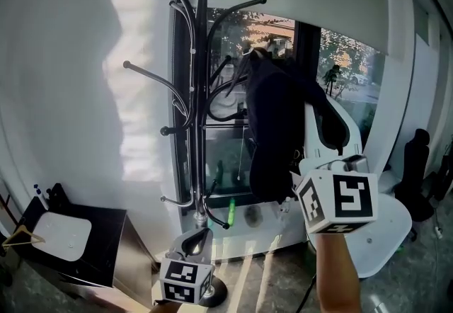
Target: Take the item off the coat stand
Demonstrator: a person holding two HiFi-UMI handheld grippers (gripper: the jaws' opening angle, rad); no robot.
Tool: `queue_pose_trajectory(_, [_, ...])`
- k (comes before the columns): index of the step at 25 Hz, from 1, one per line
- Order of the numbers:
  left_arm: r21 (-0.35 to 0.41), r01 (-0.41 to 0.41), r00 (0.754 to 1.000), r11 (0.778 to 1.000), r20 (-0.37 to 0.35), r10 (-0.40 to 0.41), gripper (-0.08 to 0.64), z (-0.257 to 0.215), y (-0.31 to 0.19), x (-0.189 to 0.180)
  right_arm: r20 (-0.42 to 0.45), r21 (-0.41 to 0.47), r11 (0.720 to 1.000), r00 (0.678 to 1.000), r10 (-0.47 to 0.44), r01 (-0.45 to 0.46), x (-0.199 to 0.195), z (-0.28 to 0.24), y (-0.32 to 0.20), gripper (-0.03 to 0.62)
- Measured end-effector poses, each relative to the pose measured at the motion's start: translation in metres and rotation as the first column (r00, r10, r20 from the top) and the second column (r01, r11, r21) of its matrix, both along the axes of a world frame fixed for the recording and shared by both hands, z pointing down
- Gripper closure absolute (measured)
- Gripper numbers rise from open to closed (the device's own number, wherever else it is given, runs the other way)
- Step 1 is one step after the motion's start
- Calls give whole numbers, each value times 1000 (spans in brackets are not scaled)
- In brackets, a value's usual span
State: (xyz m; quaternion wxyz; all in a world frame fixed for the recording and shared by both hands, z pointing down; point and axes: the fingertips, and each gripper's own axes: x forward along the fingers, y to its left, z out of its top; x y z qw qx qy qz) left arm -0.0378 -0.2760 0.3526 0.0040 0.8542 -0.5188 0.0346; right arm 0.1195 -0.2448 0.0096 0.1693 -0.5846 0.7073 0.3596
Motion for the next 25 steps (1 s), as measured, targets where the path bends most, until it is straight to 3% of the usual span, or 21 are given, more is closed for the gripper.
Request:
queue_pose_trajectory(13, [26, 1, 1000, 1000, -2, -1, 555, -14, 23, 15, 25, -31, 1000, 1000, -4, 5, 27, 45, 57, 529])
queue_pose_trajectory(25, [46, 27, 1000, 999, -15, -26, 555, -20, 63, 37, 49, -233, 972, 999, -23, 33, 37, 157, 75, 528])
